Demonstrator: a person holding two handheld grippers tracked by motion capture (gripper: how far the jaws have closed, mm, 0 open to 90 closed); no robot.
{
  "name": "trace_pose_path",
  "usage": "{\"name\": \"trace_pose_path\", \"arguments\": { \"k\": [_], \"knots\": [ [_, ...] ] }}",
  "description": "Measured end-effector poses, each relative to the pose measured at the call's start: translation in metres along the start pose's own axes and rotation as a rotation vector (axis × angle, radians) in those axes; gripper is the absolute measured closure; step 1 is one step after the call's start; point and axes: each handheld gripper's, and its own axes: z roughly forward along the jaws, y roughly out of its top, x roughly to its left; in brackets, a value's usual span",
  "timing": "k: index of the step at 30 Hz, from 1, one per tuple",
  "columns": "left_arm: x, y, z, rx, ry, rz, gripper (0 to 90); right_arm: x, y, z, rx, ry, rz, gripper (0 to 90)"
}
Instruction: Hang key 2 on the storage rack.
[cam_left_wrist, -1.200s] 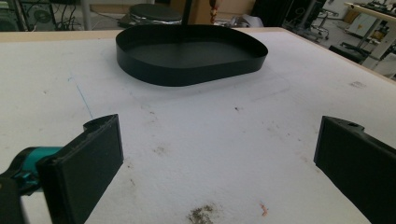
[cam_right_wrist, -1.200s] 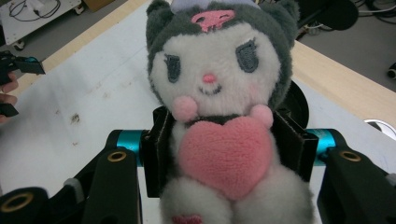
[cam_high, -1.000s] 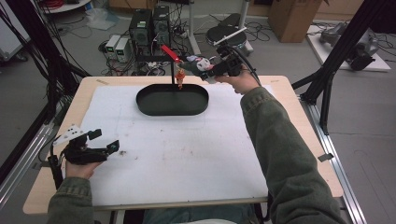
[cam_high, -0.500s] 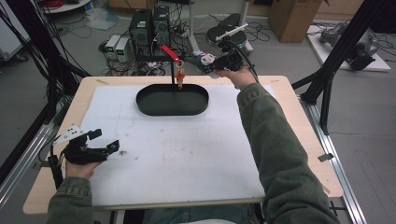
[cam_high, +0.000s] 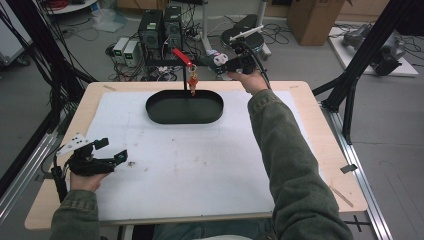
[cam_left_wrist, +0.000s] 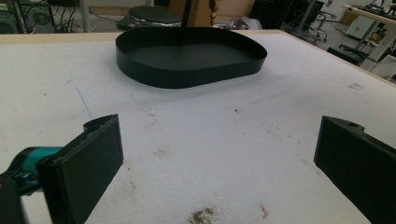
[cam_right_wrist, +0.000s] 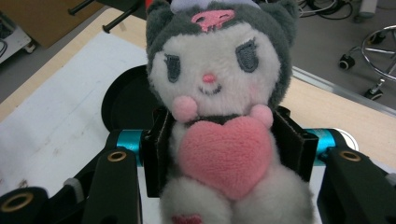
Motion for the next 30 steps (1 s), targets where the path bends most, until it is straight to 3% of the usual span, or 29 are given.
{"name": "trace_pose_path", "arguments": {
  "k": [11,12,13,15,18,24,25,30],
  "knots": [
    [0.001,0.0,0.0,-0.006,0.004,-0.001,1.8,-0.014,-0.004,0.009,0.001,-0.006,0.05,43.3],
    [0.001,0.0,0.0,-0.006,0.003,0.0,1.8,-0.015,-0.005,0.01,0.003,-0.014,0.051,35.5],
    [0.001,0.0,0.0,-0.006,0.0,-0.002,1.8,-0.015,-0.005,0.01,0.003,-0.014,0.051,35.5],
    [0.0,0.0,0.0,-0.003,-0.003,0.002,1.8,-0.015,-0.009,0.012,0.009,-0.058,0.043,21.7],
    [-0.001,0.001,0.0,-0.005,-0.004,0.003,1.8,-0.016,-0.012,0.011,0.008,-0.076,0.044,14.8],
    [0.0,0.001,0.0,-0.001,-0.002,0.005,1.8,-0.015,-0.014,0.008,0.009,-0.06,0.027,10.1],
    [-0.001,0.001,0.0,-0.004,-0.002,0.003,1.9,-0.014,-0.015,0.006,0.001,-0.039,0.022,0.8],
    [-0.001,0.001,0.0,-0.007,-0.002,0.003,1.8,-0.009,-0.017,0.001,-0.007,-0.039,0.0,0.6]
  ]
}}
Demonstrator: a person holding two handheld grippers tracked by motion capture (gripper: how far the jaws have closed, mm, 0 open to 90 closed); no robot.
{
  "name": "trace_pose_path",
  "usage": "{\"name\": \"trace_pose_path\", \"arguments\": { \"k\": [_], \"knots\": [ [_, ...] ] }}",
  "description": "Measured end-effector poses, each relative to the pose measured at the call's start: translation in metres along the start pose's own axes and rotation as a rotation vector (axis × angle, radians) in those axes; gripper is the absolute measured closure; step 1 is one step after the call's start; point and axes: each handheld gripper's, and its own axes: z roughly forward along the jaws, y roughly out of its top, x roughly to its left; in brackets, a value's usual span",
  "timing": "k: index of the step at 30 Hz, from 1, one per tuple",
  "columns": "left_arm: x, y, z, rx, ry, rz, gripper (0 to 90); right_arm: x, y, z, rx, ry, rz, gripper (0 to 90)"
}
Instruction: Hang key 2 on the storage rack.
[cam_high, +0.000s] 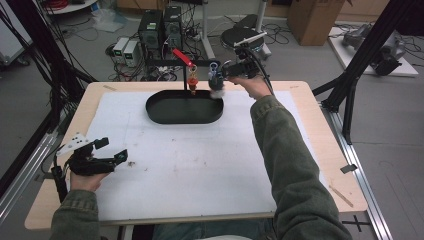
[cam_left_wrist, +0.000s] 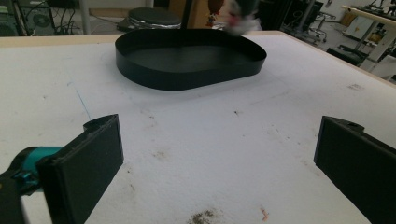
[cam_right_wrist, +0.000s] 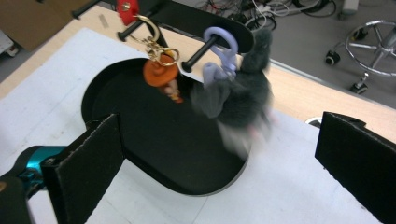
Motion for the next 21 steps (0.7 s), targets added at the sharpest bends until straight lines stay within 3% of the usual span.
{"name": "trace_pose_path", "arguments": {
  "k": [5,9,13,17,19,21],
  "knots": [
    [0.0,0.0,0.0,0.002,0.0,-0.001,1.8,0.004,-0.01,-0.007,-0.038,0.004,-0.033,0.6],
    [0.0,0.0,0.0,0.003,0.0,0.001,1.8,0.006,-0.018,-0.01,-0.033,0.017,-0.035,0.6],
    [-0.001,0.0,0.0,0.004,0.001,0.0,1.8,0.006,-0.031,-0.017,-0.062,0.04,-0.048,0.7],
    [-0.001,0.0,0.0,0.008,-0.001,-0.001,1.8,0.004,-0.038,-0.022,-0.058,0.036,-0.064,0.7],
    [-0.001,0.0,0.0,0.005,0.001,-0.001,1.8,0.004,-0.045,-0.028,-0.11,0.047,-0.062,0.7],
    [-0.001,0.0,0.0,0.006,0.001,-0.004,1.8,0.003,-0.052,-0.031,-0.108,0.066,-0.06,0.7]
  ]
}}
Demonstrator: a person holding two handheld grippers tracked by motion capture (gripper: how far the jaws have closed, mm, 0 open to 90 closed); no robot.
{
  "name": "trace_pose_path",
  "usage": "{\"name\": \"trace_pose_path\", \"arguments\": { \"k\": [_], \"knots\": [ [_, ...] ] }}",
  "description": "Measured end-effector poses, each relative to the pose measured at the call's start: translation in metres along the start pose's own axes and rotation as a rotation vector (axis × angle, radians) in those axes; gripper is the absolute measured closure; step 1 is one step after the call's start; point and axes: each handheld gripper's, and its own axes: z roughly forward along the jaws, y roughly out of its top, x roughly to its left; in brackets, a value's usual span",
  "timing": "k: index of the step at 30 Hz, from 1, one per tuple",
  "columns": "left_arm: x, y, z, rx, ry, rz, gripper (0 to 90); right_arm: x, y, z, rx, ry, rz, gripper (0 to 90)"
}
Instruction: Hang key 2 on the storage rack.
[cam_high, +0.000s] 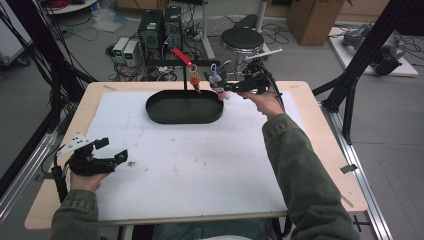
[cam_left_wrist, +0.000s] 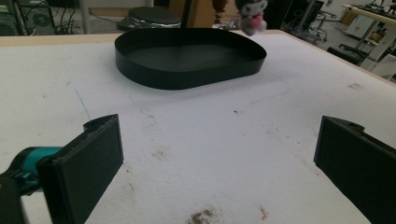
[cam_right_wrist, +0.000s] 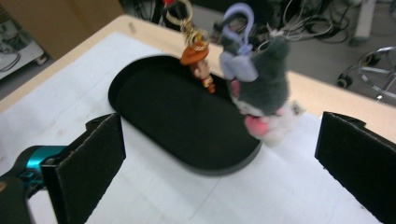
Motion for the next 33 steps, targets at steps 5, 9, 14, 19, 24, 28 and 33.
{"name": "trace_pose_path", "arguments": {
  "k": [5,9,14,19,24,28,33],
  "knots": [
    [-0.001,0.0,0.0,-0.001,-0.001,-0.001,1.8,-0.005,-0.016,-0.007,0.016,-0.001,0.006,0.7],
    [-0.001,0.0,0.0,0.002,-0.003,-0.001,1.8,-0.007,-0.021,-0.017,-0.02,0.004,0.018,0.7],
    [-0.001,0.0,0.0,0.003,-0.003,0.0,1.8,-0.007,-0.035,-0.029,-0.021,0.007,0.014,0.7],
    [-0.002,0.0,0.001,0.005,-0.005,-0.003,1.8,-0.008,-0.051,-0.042,-0.055,0.004,0.004,0.7],
    [-0.002,0.0,0.002,0.01,-0.009,0.0,1.8,-0.006,-0.058,-0.048,-0.064,0.008,-0.009,0.7],
    [-0.002,-0.001,0.002,0.021,-0.012,0.001,1.8,-0.001,-0.067,-0.052,-0.076,0.006,-0.035,0.7],
    [-0.002,-0.001,0.002,0.023,-0.012,0.004,1.8,0.012,-0.079,-0.054,-0.081,0.004,-0.077,0.7]
  ]
}}
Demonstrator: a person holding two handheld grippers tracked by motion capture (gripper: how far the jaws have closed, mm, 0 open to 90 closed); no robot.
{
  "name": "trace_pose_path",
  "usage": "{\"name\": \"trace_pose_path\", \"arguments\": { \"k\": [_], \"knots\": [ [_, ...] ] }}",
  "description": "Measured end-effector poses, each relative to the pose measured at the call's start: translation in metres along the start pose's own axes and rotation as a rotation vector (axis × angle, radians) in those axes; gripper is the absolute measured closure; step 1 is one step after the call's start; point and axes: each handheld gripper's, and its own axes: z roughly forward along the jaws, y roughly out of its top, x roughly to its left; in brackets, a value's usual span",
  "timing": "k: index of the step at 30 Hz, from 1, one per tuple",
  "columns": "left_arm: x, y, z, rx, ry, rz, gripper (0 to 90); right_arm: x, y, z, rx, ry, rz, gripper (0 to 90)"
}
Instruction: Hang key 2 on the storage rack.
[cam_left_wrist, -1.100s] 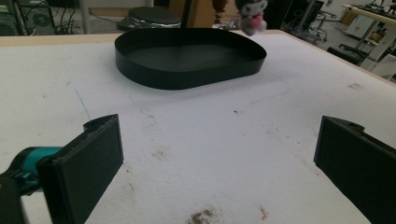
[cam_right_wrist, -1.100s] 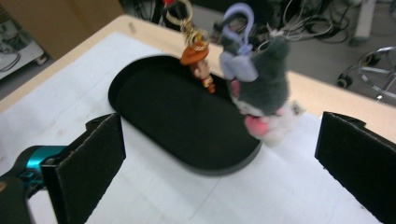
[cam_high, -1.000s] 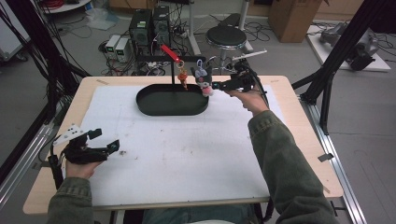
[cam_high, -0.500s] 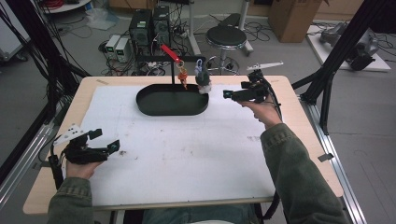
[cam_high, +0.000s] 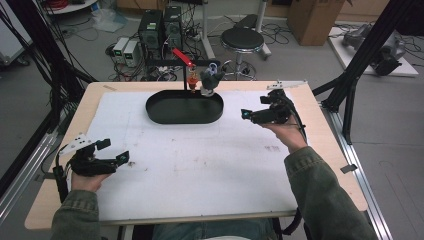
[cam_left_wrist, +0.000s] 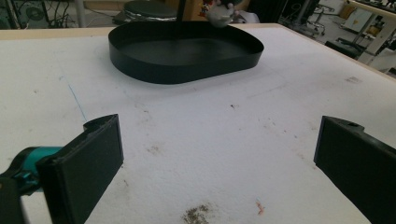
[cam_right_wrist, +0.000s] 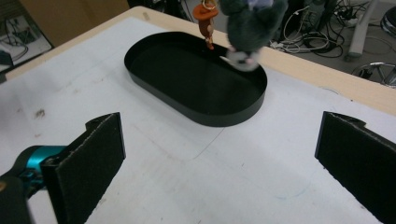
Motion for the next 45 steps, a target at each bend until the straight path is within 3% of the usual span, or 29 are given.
{"name": "trace_pose_path", "arguments": {
  "k": [6,12,19,24,32,38,41,45],
  "knots": [
    [0.0,0.0,0.0,0.003,-0.003,0.0,1.9,0.006,-0.015,-0.002,0.001,-0.007,-0.024,0.6],
    [0.001,-0.001,0.0,0.01,-0.002,-0.001,1.8,-0.003,-0.039,-0.004,0.006,-0.007,0.019,0.6],
    [0.0,-0.003,0.0,0.039,-0.013,0.001,1.8,-0.01,-0.064,-0.021,-0.015,-0.016,0.066,0.6],
    [-0.002,-0.005,-0.001,0.06,-0.019,-0.001,1.8,-0.014,-0.078,-0.03,-0.026,-0.041,0.059,0.6],
    [-0.003,-0.007,-0.001,0.092,-0.02,0.001,1.8,-0.022,-0.11,-0.048,-0.032,-0.048,0.102,0.6],
    [-0.005,-0.008,-0.001,0.108,-0.02,0.011,1.8,-0.023,-0.131,-0.051,-0.013,-0.069,0.115,0.7],
    [-0.005,-0.008,-0.001,0.114,-0.021,0.014,1.8,-0.023,-0.146,-0.052,-0.035,-0.08,0.121,0.6],
    [-0.005,-0.009,0.001,0.117,-0.021,0.017,1.8,-0.021,-0.152,-0.053,-0.04,-0.086,0.118,0.6]
  ]
}}
